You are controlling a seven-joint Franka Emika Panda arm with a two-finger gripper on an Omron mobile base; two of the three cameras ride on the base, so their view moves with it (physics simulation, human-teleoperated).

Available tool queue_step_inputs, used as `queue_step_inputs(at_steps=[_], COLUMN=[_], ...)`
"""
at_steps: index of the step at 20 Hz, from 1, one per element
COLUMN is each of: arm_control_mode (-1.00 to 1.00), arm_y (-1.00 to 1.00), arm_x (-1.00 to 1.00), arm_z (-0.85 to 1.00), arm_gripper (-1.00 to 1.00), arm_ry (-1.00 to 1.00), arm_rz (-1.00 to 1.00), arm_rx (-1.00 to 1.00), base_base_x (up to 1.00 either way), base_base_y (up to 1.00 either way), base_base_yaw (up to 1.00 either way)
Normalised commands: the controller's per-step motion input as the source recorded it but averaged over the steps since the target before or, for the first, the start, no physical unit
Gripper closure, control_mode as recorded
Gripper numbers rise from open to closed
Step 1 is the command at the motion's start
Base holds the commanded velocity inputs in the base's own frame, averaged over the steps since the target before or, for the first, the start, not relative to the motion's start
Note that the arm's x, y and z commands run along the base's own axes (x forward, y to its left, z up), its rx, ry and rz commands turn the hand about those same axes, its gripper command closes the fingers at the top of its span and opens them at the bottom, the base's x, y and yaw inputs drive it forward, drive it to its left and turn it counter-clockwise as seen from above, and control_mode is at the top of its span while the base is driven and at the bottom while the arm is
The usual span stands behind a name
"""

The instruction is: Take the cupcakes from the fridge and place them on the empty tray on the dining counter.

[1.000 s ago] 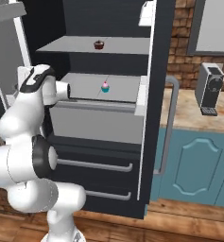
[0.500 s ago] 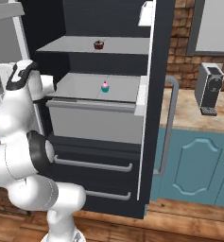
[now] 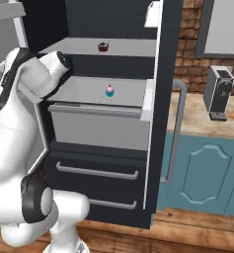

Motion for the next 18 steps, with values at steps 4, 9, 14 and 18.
queue_step_inputs(at_steps=[4,9,14,18], arm_control_mode=[-1.00,-1.00,-1.00,-1.00], arm_y=[-1.00,-1.00,-0.76,-0.33], arm_x=[-0.44,-0.37,-0.33,0.06], arm_z=[0.00,-0.06,-0.22,-0.10], arm_gripper=[1.00,1.00,1.00,1.00], arm_ry=[-0.42,-0.43,-0.28,-0.03], arm_rz=[-0.18,-0.26,-0.39,-0.37], arm_rx=[-0.56,-0.63,-0.36,-0.01], base_base_x=[0.00,0.00,0.00,0.00], base_base_y=[0.00,0.00,0.00,0.00], base_base_yaw=[0.00,0.00,0.00,0.00])
